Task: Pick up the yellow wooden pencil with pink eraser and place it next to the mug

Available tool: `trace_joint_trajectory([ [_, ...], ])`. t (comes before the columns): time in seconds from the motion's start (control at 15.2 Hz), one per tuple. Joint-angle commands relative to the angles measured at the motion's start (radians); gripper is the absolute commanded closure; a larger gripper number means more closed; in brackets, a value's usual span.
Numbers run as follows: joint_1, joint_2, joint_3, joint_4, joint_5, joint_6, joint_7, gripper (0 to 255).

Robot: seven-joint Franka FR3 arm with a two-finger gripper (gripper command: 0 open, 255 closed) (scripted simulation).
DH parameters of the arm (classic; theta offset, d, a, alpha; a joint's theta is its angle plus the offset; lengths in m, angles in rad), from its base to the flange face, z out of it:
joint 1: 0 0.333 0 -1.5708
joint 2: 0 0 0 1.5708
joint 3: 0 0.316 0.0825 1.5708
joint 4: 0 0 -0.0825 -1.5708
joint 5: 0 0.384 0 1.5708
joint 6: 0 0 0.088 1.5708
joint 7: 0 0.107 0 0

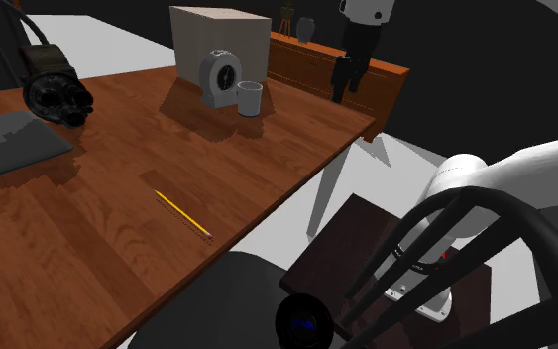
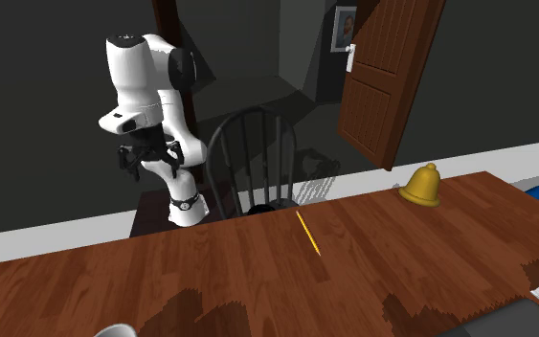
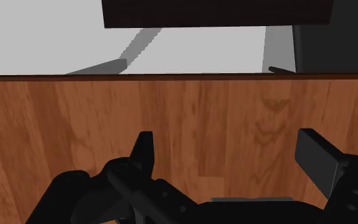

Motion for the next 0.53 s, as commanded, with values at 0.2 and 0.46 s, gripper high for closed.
trace_joint_trajectory([
  [0.2,0.02,0.059,0.053,0.011,0.036,0.038,0.063,0],
  [0.46,0.043,0.152,0.123,0.042,0.076,0.088,0.145,0],
])
